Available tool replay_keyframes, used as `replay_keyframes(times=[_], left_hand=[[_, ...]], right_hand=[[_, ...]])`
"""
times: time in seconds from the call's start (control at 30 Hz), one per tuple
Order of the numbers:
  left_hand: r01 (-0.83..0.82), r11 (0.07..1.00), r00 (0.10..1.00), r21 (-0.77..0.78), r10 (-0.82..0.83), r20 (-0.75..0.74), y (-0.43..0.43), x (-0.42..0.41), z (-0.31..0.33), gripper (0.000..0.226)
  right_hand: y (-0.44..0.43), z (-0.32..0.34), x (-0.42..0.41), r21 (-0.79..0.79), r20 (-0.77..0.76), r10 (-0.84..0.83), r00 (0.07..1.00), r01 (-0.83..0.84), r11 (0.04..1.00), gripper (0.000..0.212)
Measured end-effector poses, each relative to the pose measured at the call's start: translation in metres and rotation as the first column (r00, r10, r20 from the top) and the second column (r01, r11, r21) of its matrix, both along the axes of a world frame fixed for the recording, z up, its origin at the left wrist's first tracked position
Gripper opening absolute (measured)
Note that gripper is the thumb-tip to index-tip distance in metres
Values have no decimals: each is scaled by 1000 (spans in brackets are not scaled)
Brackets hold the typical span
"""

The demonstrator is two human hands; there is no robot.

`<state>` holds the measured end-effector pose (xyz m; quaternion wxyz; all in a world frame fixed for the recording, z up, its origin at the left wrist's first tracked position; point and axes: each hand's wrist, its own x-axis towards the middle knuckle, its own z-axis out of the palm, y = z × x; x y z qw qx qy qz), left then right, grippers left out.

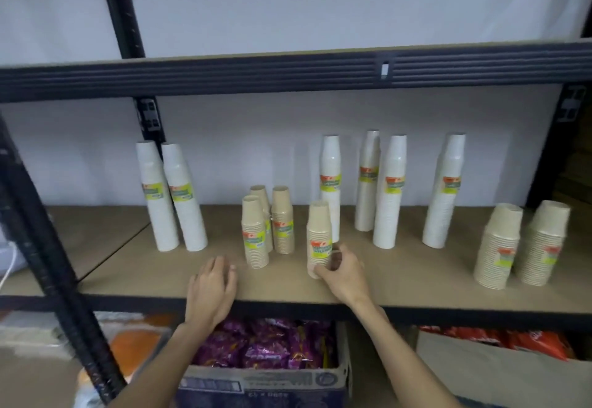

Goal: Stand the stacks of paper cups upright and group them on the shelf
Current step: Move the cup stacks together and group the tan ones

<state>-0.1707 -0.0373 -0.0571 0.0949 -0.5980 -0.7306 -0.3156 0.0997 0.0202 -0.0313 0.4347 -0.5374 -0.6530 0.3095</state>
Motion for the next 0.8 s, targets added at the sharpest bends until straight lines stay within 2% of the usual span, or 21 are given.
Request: replay_keyframes(times=[0.1,0.23,0.37,0.57,0.67,0.73,0.8], left_hand=[[-57,984,998,-167,56,-8,10,-5,-3,34],[-58,965,998,-255,48,-44,14,-9,-4,65],[-51,955,997,-294,30,-76,16,-9,-5,54],[-60,947,996,-317,35,-82,15,-9,-5,58],[-71,958,995,-279,48,-90,13,-6,-6,61],[-58,981,996,-184,46,-71,6,-3,-4,52],[-15,998,989,-59,6,-149,-3,2,-8,39]], right_hand=[[6,-1,-36,8,2,25,1000,-25,1000,44],[14,-4,-68,15,2,20,1000,-20,1000,50],[18,-7,-84,34,-6,-1,1000,1,999,52],[16,-5,-89,31,-9,14,1000,-14,999,51],[10,-4,-87,15,11,29,1000,-29,999,61],[5,-1,-81,-2,13,22,1000,-22,1000,75],[1,-2,-66,-22,14,9,1000,-8,1000,81]])
